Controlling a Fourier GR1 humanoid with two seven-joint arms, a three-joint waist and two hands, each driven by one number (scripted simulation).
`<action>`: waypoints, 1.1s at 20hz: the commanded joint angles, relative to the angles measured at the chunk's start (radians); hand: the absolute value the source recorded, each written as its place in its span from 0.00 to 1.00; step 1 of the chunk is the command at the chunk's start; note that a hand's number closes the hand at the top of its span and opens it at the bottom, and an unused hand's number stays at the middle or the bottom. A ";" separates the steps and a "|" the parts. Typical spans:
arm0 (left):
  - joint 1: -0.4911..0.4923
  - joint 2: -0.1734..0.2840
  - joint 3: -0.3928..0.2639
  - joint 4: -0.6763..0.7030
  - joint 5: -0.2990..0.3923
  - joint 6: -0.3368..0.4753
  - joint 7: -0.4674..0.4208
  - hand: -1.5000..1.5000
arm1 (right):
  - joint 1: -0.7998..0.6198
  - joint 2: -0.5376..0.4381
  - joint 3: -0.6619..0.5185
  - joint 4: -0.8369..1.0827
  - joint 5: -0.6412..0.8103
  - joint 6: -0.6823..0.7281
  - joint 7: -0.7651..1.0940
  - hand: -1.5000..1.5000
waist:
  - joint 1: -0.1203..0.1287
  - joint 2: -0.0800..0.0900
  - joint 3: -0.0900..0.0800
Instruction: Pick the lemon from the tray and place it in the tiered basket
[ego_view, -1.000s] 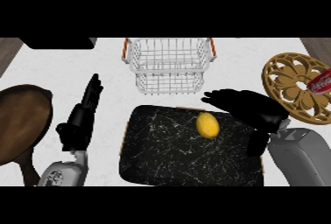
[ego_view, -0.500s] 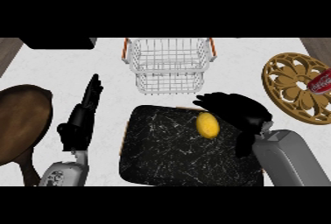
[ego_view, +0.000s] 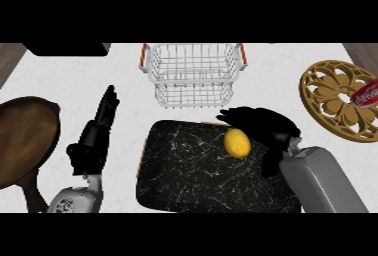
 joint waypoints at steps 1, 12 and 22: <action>-0.008 -0.010 0.015 0.012 -0.016 0.019 -0.005 0.50 | 0.058 -0.015 -0.004 -0.058 0.011 0.019 -0.020 0.00 | -0.003 0.000 0.000; -0.044 0.011 0.060 0.067 0.023 -0.031 -0.029 0.50 | -0.020 0.082 -0.059 0.223 0.048 -0.244 -0.099 1.00 | 0.001 0.002 0.000; -0.009 -0.006 0.022 0.044 -0.007 -0.019 -0.035 0.50 | 0.019 0.180 0.047 0.169 0.236 -0.406 0.058 1.00 | -0.001 0.000 0.000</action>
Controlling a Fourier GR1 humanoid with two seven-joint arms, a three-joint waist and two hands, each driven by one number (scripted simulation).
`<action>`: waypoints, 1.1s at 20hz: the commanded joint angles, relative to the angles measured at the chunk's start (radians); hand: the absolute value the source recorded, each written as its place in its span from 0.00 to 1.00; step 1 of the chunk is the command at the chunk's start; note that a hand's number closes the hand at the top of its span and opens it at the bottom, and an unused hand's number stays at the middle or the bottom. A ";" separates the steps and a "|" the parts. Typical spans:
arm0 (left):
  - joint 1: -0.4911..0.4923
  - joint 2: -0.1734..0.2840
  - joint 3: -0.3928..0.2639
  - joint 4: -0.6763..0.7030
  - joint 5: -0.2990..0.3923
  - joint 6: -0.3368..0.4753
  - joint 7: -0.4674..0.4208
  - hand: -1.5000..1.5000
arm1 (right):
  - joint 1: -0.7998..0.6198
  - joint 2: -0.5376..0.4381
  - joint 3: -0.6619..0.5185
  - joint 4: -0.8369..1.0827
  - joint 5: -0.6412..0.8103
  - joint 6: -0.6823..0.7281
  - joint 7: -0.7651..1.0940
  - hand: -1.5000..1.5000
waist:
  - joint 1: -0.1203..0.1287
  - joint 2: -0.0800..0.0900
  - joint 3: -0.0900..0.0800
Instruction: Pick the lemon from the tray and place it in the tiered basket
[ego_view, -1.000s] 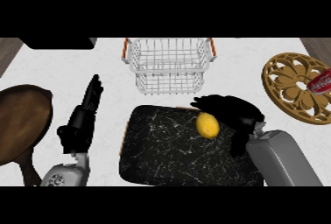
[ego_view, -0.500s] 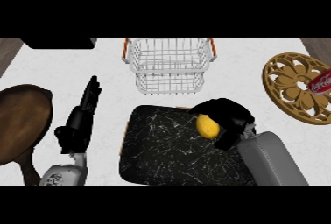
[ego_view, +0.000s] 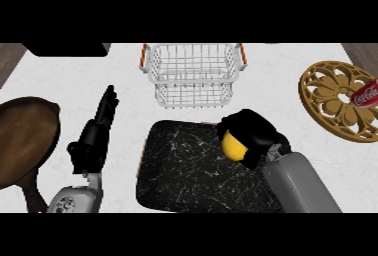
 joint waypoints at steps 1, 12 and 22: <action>0.009 0.001 -0.008 -0.009 0.005 -0.013 -0.009 0.50 | 0.007 0.104 0.099 0.013 0.103 -0.007 0.307 1.00 | 0.008 0.001 0.001; -0.034 -0.028 -0.041 0.040 -0.019 -0.002 -0.006 0.50 | -0.092 0.109 0.318 -0.052 0.033 0.116 1.159 1.00 | 0.064 0.001 0.001; -0.052 -0.017 -0.028 0.052 0.007 0.001 0.005 0.50 | -0.434 0.109 0.400 -0.204 -0.113 0.127 1.602 1.00 | 0.064 -0.011 -0.002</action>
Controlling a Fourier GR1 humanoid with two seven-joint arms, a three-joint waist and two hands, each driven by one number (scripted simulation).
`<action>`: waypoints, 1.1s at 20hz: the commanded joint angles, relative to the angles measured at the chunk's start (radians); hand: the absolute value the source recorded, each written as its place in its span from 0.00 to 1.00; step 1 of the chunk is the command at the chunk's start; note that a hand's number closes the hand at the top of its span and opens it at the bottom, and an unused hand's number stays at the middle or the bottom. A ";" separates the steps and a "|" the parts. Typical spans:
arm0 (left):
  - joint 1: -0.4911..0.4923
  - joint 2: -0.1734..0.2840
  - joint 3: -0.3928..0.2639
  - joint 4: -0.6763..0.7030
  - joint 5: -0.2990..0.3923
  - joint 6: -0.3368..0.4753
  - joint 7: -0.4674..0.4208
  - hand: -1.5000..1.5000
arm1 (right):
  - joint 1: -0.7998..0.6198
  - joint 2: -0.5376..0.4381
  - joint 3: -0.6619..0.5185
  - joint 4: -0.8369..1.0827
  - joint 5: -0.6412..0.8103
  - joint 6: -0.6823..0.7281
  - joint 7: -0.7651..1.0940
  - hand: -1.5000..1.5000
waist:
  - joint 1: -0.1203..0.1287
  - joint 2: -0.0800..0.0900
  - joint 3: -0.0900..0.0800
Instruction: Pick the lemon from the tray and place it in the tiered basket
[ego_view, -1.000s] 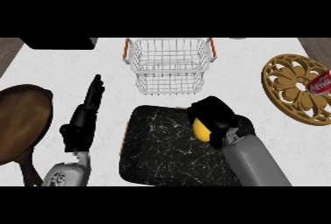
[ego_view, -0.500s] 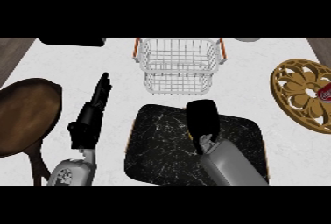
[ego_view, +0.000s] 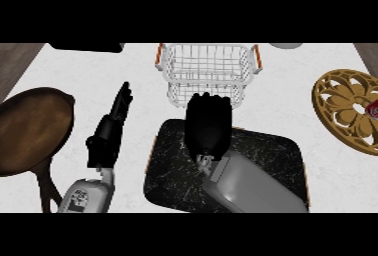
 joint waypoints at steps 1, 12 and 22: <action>-0.023 0.007 0.006 -0.010 0.004 -0.007 0.034 0.50 | -0.173 0.015 0.011 -0.035 -0.067 0.074 0.291 1.00 | -0.002 -0.002 0.000; 0.008 0.001 -0.001 0.020 -0.015 0.014 -0.022 0.50 | -0.507 0.015 -0.178 0.015 -0.242 0.091 0.391 1.00 | -0.022 -0.003 -0.001; 0.024 0.018 0.017 0.002 0.021 -0.016 -0.025 0.50 | -0.682 0.015 -0.259 0.254 -0.293 -0.123 0.373 1.00 | -0.015 0.007 0.000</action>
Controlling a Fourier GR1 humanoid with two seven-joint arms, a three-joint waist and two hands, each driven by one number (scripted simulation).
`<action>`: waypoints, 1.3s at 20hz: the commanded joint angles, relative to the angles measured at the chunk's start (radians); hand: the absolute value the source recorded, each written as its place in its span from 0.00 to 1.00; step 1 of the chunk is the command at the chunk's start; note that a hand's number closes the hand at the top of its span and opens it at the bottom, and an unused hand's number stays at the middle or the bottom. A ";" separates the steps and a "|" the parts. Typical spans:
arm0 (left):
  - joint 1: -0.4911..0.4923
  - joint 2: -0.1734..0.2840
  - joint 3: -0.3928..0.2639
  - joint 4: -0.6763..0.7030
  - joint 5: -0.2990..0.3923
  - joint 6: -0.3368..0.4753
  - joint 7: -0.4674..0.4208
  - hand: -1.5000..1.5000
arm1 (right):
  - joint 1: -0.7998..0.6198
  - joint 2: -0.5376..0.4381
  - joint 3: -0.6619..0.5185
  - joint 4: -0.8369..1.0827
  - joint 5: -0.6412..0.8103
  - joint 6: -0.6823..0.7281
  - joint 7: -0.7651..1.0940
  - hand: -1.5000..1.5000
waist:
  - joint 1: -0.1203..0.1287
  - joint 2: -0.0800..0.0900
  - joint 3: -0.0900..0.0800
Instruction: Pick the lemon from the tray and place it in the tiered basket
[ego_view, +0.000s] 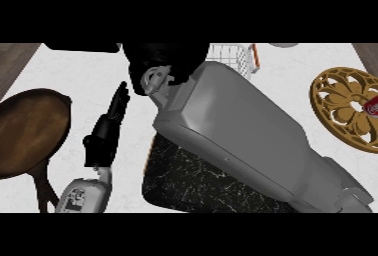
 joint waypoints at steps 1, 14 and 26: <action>0.014 -0.001 0.003 0.001 0.003 0.000 -0.019 0.50 | -0.073 0.018 -0.022 0.103 -0.005 -0.064 0.219 1.00 | -0.014 0.003 0.001; 0.054 0.004 -0.007 -0.109 -0.016 0.018 0.044 0.50 | -0.116 0.018 -0.079 0.459 0.128 -0.128 -0.008 1.00 | -0.033 0.004 0.003; 0.041 -0.005 0.011 -0.043 -0.005 0.017 0.010 0.50 | 0.016 0.019 -0.260 0.415 0.045 -0.486 -0.079 0.00 | -0.039 0.007 0.004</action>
